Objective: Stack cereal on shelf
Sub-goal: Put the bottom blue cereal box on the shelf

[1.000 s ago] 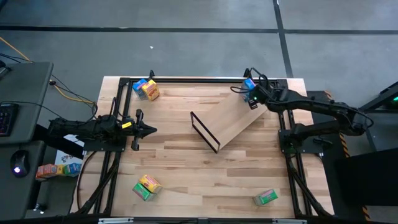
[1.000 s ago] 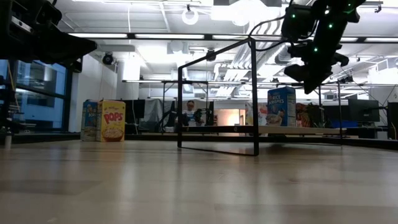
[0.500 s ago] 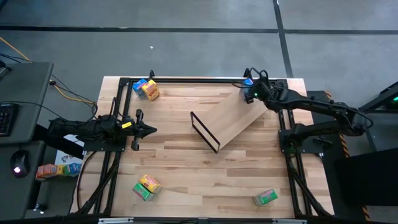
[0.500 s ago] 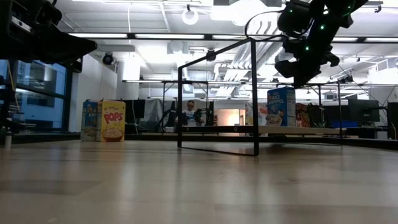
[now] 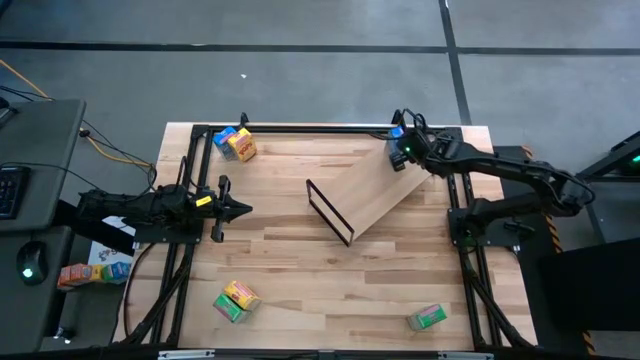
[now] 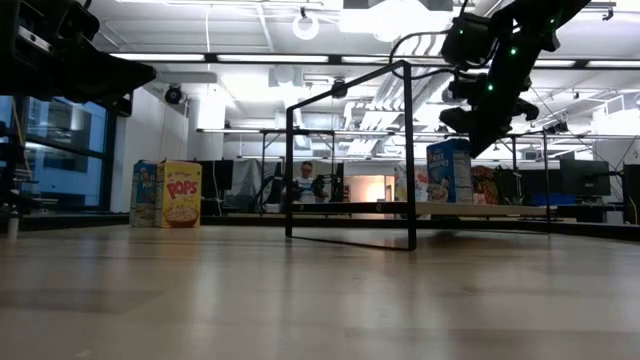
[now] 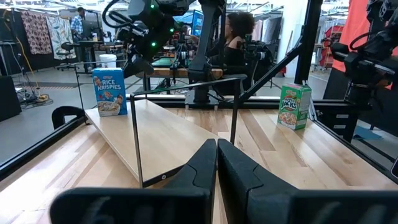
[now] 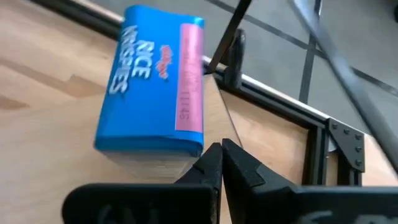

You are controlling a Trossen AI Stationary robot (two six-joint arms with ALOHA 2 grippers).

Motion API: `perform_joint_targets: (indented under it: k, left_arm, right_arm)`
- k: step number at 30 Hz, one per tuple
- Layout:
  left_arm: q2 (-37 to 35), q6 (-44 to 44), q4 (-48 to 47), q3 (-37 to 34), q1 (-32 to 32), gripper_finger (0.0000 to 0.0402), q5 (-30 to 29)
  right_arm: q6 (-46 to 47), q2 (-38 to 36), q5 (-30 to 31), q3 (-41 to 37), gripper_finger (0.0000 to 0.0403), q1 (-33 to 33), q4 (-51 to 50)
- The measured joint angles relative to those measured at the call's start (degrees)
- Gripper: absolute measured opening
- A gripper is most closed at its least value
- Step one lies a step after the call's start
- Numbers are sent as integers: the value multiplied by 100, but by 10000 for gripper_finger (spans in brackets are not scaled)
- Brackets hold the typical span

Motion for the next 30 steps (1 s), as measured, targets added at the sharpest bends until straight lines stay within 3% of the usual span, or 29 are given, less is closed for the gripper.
perform_joint_targets:
  k: [9,30]
  left_arm:
    - [0,0,0,-2,0,8,2]
    - [0,2,0,-1,0,8,0]
  right_arm:
    - [2,115,-76,0,0,2,17]
    - [0,115,-1317,0,0,9,67]
